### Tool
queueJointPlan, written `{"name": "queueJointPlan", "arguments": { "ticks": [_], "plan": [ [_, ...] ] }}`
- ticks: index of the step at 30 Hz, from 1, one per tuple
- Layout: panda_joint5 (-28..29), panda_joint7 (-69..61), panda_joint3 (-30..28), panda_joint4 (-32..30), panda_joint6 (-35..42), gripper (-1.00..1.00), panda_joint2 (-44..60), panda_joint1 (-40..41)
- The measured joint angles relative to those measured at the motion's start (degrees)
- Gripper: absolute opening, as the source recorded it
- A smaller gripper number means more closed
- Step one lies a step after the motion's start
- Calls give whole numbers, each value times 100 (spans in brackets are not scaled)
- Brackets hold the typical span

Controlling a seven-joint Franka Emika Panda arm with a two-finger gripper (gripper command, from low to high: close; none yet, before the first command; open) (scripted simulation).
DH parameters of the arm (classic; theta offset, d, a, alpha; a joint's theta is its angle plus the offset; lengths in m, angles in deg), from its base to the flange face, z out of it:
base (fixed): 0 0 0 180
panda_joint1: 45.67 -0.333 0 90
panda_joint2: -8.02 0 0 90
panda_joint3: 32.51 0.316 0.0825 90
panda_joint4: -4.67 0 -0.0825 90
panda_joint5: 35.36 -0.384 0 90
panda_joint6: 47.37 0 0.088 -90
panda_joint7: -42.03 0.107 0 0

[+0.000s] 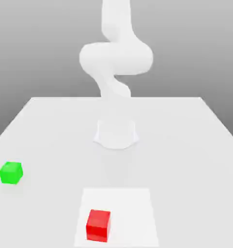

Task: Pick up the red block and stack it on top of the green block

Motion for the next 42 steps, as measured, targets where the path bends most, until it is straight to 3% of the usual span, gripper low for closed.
{"name": "queueJointPlan", "arguments": {
  "ticks": [23,28,29,36,42],
  "plan": [
    [-69,195,-170,-1111,-1983,0,4813,277],
    [-134,162,-127,-1049,-2750,0,5852,324],
    [-158,145,-124,-1020,-2911,-100,6047,322],
    [-158,146,-119,-1015,-2948,-100,6090,325],
    [-71,194,-287,-1207,-2126,-100,5073,435]
  ]
}}
